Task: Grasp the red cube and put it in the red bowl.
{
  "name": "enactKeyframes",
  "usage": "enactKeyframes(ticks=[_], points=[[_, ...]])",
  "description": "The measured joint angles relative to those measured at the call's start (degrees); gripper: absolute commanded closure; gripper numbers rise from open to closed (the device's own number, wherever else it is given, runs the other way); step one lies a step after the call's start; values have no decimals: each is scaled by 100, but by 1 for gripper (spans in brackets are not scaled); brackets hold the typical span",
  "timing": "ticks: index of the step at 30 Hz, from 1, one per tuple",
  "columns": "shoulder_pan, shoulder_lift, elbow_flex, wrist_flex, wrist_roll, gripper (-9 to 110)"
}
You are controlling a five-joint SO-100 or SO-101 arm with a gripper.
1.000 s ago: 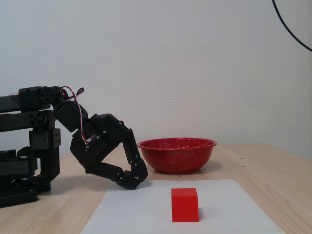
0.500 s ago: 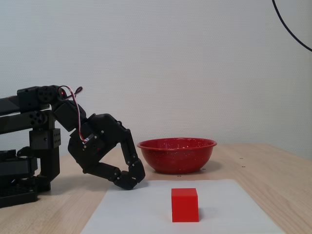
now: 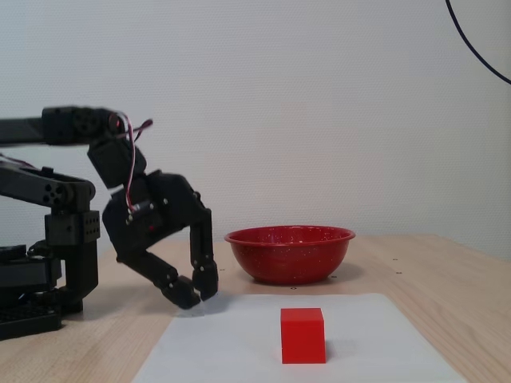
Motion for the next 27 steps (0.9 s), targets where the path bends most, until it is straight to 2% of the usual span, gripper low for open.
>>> enactKeyframes(ticks=[18,27], points=[[-879,-2971,-3577,1608,536,101],[-1556,-4210,-4931,2057,1239,101]])
